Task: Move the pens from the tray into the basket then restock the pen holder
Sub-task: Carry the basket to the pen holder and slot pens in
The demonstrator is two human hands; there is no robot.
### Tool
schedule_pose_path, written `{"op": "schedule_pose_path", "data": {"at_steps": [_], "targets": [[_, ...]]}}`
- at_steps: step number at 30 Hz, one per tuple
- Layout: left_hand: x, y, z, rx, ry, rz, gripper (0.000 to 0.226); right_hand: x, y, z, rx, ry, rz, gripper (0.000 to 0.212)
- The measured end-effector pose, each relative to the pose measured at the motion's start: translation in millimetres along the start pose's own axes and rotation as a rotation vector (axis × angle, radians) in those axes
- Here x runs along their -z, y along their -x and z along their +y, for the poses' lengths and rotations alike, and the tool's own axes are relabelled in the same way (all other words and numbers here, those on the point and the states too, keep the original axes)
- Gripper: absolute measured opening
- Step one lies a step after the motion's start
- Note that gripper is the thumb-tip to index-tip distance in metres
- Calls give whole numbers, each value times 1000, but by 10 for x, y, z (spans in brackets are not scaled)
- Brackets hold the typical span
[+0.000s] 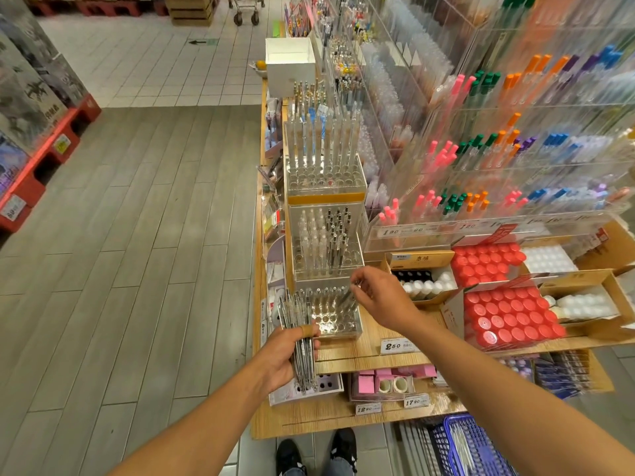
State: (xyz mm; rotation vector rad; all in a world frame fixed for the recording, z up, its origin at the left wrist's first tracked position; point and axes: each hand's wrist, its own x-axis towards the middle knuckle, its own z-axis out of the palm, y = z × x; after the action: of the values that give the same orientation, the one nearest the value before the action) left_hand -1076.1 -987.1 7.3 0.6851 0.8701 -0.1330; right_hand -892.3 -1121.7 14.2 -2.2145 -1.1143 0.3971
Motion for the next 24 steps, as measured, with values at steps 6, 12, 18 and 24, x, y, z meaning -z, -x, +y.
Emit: {"op": "schedule_pose_path", "data": {"at_steps": [6, 12, 18, 24], "targets": [[-1, -5, 13, 1, 23, 19, 17, -121, -85, 66, 33, 160, -46, 12], [8, 16, 12, 9, 30, -40, 26, -178, -159, 33, 147, 299, -62, 14], [22, -8, 10, 2, 13, -32, 24, -251, -125, 3, 160, 408, -74, 18], [7, -8, 3, -30, -7, -22, 37, -211, -114, -155, 1, 199, -92, 19]]}}
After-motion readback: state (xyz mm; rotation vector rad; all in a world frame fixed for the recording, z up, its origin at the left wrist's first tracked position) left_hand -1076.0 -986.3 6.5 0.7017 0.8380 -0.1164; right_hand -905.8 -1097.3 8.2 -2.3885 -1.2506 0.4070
